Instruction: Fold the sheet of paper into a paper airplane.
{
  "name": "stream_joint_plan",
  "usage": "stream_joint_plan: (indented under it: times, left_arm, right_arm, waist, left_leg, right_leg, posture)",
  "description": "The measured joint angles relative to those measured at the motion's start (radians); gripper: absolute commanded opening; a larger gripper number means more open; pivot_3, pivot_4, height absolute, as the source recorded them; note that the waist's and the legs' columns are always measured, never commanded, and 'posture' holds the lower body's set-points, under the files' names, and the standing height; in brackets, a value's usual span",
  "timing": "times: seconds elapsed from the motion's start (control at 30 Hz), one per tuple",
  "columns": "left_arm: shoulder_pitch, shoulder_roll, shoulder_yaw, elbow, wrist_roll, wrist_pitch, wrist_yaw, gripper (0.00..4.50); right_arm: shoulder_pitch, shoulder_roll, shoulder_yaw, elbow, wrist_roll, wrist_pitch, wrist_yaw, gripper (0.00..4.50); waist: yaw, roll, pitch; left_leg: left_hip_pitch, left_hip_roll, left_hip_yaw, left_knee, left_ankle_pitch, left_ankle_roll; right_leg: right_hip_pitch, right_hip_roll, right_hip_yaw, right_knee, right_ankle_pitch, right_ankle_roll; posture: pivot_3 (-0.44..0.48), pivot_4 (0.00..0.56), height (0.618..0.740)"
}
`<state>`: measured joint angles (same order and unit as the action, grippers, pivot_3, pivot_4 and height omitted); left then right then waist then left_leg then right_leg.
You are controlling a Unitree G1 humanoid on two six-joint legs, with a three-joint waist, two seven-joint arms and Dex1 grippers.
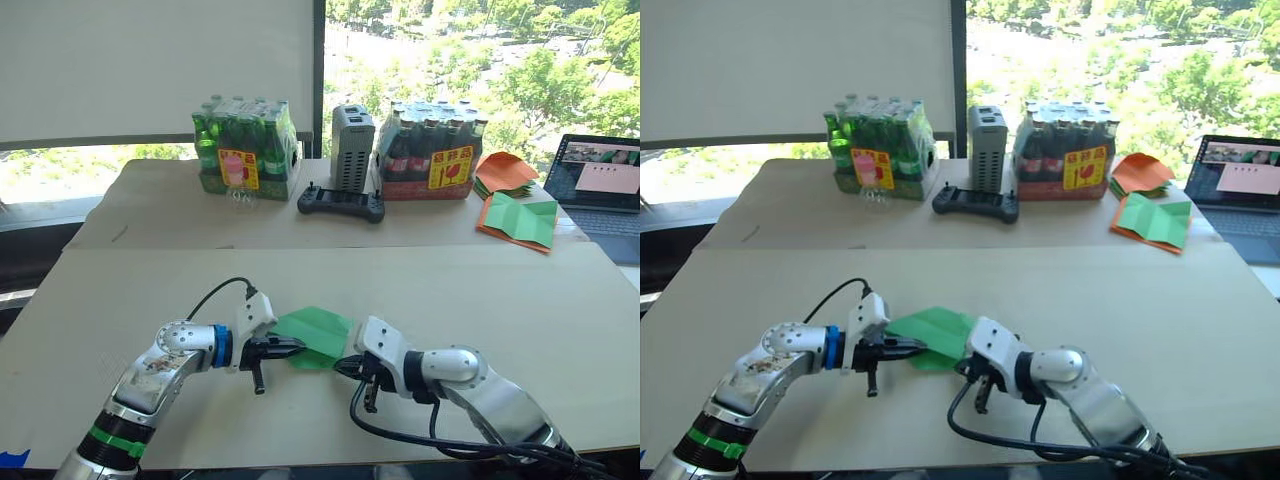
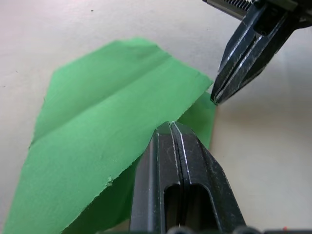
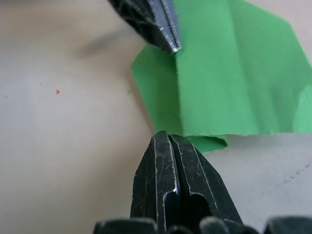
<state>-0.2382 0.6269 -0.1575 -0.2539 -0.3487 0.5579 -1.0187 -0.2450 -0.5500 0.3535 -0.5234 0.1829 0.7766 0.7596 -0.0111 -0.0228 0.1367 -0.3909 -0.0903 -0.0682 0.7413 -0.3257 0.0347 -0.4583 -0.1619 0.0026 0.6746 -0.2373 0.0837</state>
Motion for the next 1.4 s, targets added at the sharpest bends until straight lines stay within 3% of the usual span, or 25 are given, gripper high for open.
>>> stream_joint_plan:
  times: [0.23,0.5,0.7,0.83,0.93,1.1,1.4]
  left_arm:
    - [0.041,0.003,0.008,-0.054,-0.015,0.049,0.039,0.03]
    - [-0.037,0.039,0.041,-0.034,-0.04,0.061,0.03,0.03]
    - [-0.113,0.09,0.084,0.079,-0.052,0.053,-0.019,0.03]
    - [-0.183,0.097,0.088,0.194,-0.033,0.007,-0.054,0.03]
    - [-0.201,0.098,0.081,0.232,-0.015,-0.018,-0.068,0.03]
    - [-0.202,0.083,0.057,0.232,-0.008,-0.028,-0.081,0.03]
    - [-0.219,0.082,0.057,0.246,-0.006,-0.029,-0.084,0.03]
  right_arm:
    - [-0.019,0.007,-0.002,0.003,-0.001,-0.001,-0.008,0.0]
    - [-0.033,0.032,0.069,0.049,-0.023,-0.008,-0.035,0.0]
    - [-0.035,0.026,0.069,0.057,-0.023,-0.022,-0.035,0.0]
    - [-0.05,-0.05,0.052,-0.012,0.047,-0.035,0.073,0.0]
    - [-0.087,-0.046,-0.004,-0.056,0.119,-0.027,0.113,0.0]
    - [-0.132,0.028,-0.011,-0.005,0.114,-0.025,0.056,0.0]
    - [-0.121,0.017,0.096,0.156,-0.032,-0.08,-0.017,0.0]
  waist:
    - [0.0,0.0,0.0]
    - [0.0,0.0,0.0]
    - [0.0,0.0,0.0]
    - [0.002,0.0,0.0]
    - [-0.002,0.0,0.0]
    - [-0.002,0.0,0.0]
    - [0.001,0.0,0.0]
  left_leg:
    - [0.0,0.0,0.0,0.0,0.0,0.0]
    - [0.0,0.0,0.0,0.0,0.0,0.0]
    - [0.0,0.0,0.0,0.0,0.0,0.0]
    - [-0.002,-0.001,-0.002,0.001,0.0,0.0]
    - [-0.002,0.0,-0.003,0.001,0.0,0.0]
    - [-0.003,0.0,-0.003,0.001,0.0,0.0]
    - [-0.009,-0.002,-0.005,0.006,0.0,0.0]
  right_leg:
    - [0.0,0.0,0.0,0.0,0.0,0.0]
    - [0.0,0.0,0.0,0.0,0.0,0.0]
    - [0.0,0.0,0.0,0.0,0.0,0.0]
    - [0.0,0.0,-0.003,-0.001,0.0,0.0]
    - [0.0,0.0,-0.003,-0.001,0.0,0.0]
    - [-0.001,0.0,-0.004,-0.001,0.0,0.0]
    - [-0.005,-0.002,-0.005,0.003,0.0,0.0]
  posture:
    - [0.0,0.15,0.678]
    - [0.0,0.15,0.678]
    - [0.0,0.15,0.678]
    - [0.0,0.15,0.678]
    - [0.0,0.15,0.678]
    - [0.0,0.15,0.678]
    - [0.0,0.15,0.678]
